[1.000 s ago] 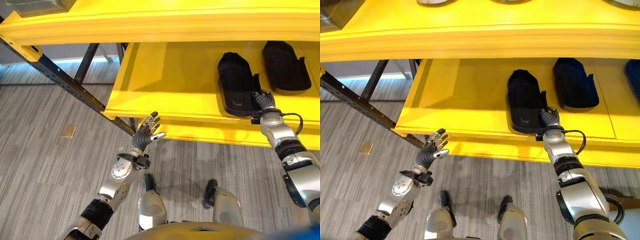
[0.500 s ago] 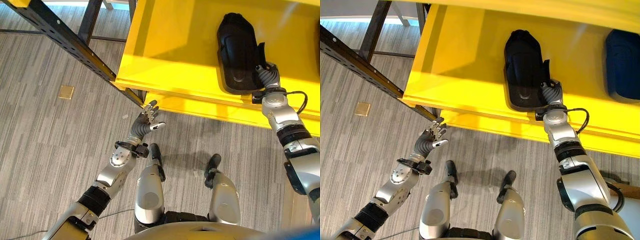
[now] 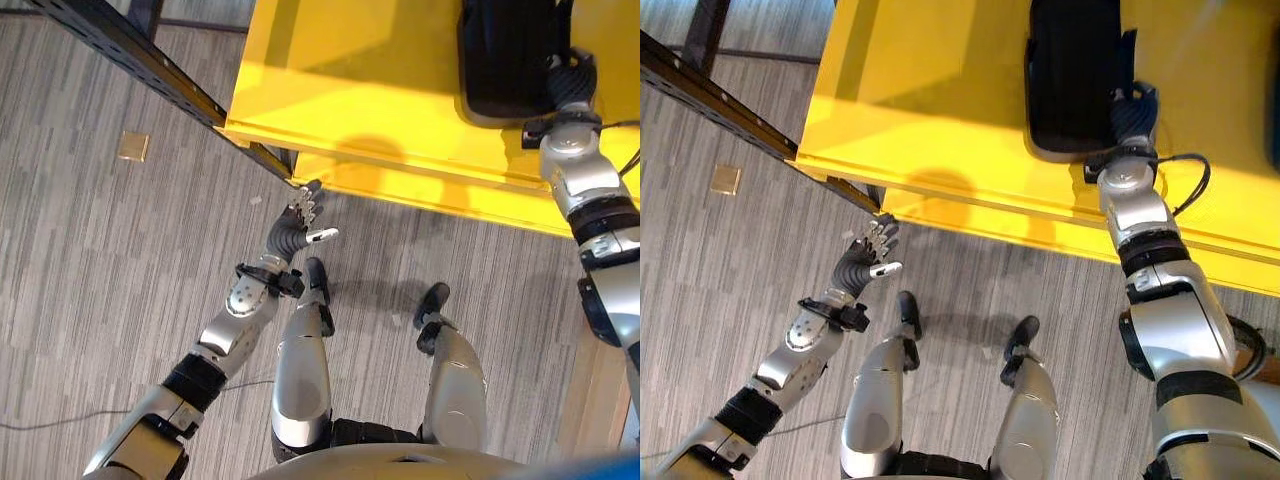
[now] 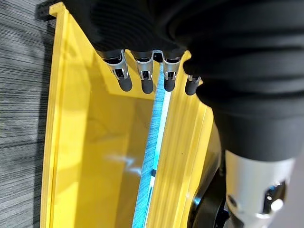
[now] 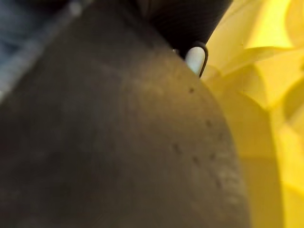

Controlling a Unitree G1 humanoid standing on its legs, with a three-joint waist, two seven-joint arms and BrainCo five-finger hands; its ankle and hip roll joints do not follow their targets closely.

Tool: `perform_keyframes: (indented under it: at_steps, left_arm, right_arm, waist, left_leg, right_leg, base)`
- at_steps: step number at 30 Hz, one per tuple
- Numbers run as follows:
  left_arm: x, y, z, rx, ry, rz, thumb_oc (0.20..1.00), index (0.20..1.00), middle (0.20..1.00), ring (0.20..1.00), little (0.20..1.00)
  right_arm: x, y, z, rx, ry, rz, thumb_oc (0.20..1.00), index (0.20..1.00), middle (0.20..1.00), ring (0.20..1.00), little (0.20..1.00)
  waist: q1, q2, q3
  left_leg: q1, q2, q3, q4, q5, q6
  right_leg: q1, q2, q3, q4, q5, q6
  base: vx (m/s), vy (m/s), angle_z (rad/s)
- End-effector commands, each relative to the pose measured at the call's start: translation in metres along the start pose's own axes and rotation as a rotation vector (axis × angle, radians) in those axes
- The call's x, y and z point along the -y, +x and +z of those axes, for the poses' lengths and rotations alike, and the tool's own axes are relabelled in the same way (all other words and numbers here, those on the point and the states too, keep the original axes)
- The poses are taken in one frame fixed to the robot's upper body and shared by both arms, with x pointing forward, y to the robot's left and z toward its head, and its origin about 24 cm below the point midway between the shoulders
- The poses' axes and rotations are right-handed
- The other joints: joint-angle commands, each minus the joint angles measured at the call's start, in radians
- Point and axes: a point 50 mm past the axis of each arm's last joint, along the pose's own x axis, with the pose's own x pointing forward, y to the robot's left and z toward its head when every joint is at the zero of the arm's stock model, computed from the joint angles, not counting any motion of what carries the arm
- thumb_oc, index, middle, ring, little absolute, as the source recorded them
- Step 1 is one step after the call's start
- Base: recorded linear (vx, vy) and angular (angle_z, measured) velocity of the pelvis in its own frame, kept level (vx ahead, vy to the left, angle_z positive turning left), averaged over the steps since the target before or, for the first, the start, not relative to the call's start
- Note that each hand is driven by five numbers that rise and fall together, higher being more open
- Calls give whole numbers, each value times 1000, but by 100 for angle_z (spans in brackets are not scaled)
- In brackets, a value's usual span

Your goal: Move parts from the plastic box to the shelf.

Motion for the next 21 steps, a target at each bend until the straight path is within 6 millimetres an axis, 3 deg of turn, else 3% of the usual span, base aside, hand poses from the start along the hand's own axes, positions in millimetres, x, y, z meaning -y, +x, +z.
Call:
perform_keyframes:
  at_steps: [1,13,21]
  left_arm:
    - [21,-3,12,72,-32,-79,1000,1000,1000,1000,1000]
    - [29,1,15,56,-17,-112,1000,1000,1000,1000,1000]
    - [30,3,16,45,-14,-102,1000,1000,1000,1000,1000]
  right_arm:
    - [-2,2,15,69,-57,-6,200,200,200,200,200]
    - [-3,7,44,80,-24,-114,200,200,200,200,200]
    - [13,13,42,21,-29,-235,200,200,200,200,200]
  waist:
    - [36,33,-32]
    - [42,42,-32]
    - [44,46,-32]
  left_leg:
    - [-30,-35,-77,28,-50,-24]
    - [-103,-34,-80,53,-53,-25]
    - [-110,-32,-79,51,-52,-27]
  right_leg:
    - [-42,35,-25,167,-123,30]
    - [-118,49,-21,200,-129,24]
    - [-127,50,-23,208,-132,24]
  base:
    - [0,0,0]
    - [7,-10,0]
    - [0,0,0]
